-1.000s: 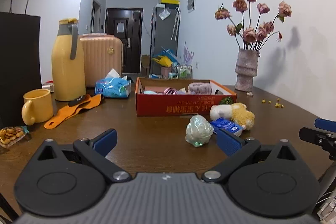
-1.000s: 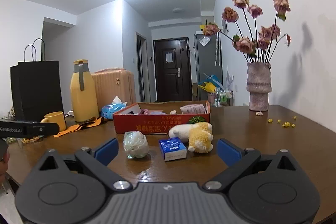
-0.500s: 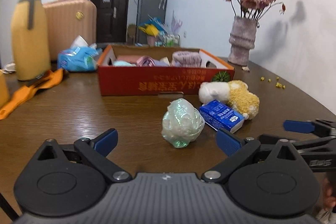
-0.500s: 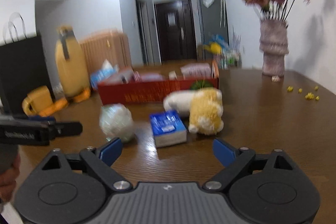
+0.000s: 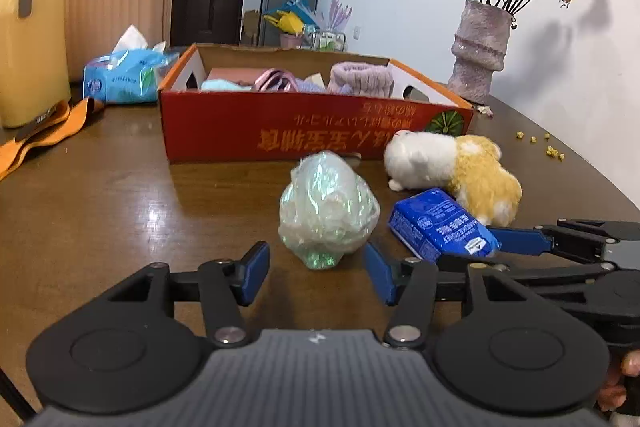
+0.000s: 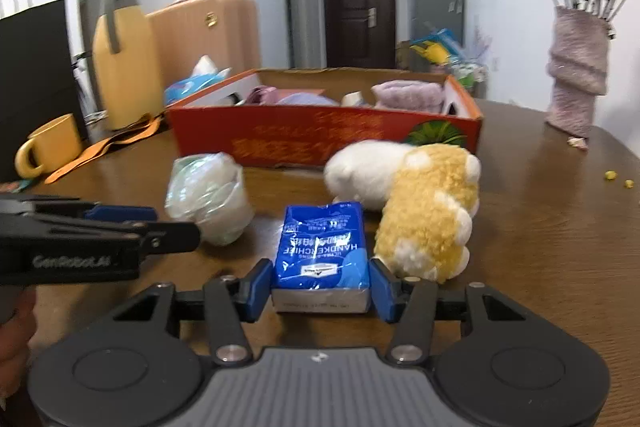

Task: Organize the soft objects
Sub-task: 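Close the left tool on the blue handkerchief packet, then lift the packet with the left tool off the table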

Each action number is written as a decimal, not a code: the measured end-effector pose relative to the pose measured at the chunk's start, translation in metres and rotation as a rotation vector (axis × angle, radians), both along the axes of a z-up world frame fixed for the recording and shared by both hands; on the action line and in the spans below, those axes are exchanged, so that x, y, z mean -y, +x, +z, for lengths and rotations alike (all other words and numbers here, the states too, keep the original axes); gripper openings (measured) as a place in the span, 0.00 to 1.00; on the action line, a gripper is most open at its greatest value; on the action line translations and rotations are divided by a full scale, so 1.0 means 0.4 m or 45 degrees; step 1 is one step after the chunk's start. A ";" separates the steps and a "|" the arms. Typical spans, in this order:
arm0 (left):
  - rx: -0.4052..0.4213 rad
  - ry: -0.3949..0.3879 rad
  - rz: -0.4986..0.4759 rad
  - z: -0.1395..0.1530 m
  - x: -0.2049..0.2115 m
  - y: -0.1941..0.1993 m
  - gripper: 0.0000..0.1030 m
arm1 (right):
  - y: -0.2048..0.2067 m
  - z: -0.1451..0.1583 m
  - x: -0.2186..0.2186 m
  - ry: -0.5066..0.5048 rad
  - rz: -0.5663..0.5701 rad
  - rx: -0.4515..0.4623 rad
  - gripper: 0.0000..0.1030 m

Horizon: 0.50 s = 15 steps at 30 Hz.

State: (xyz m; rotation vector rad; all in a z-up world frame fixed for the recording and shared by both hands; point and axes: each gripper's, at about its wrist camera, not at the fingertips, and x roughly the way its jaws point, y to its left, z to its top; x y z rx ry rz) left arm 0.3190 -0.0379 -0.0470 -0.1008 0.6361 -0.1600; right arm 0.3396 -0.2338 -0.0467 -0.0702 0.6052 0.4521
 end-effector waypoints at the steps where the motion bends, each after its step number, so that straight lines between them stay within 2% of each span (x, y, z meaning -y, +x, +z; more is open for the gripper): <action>1: -0.016 -0.020 -0.010 -0.001 -0.003 -0.008 0.61 | -0.017 0.000 0.004 0.014 0.052 -0.011 0.49; 5: -0.048 -0.105 -0.060 -0.003 -0.007 -0.049 0.62 | -0.106 0.003 0.017 0.012 0.270 -0.036 0.49; 8: -0.079 -0.203 -0.134 -0.004 0.002 -0.069 0.60 | -0.163 0.010 0.031 -0.020 0.348 -0.034 0.50; 10: -0.106 -0.247 -0.185 -0.009 0.021 -0.075 0.48 | -0.181 0.017 0.057 -0.006 0.329 -0.042 0.50; 12: -0.109 -0.266 -0.241 -0.011 0.044 -0.084 0.31 | -0.186 0.018 0.081 -0.004 0.257 -0.045 0.51; 15: -0.120 -0.277 -0.327 -0.005 0.078 -0.105 0.30 | -0.179 0.021 0.123 0.010 0.105 -0.040 0.52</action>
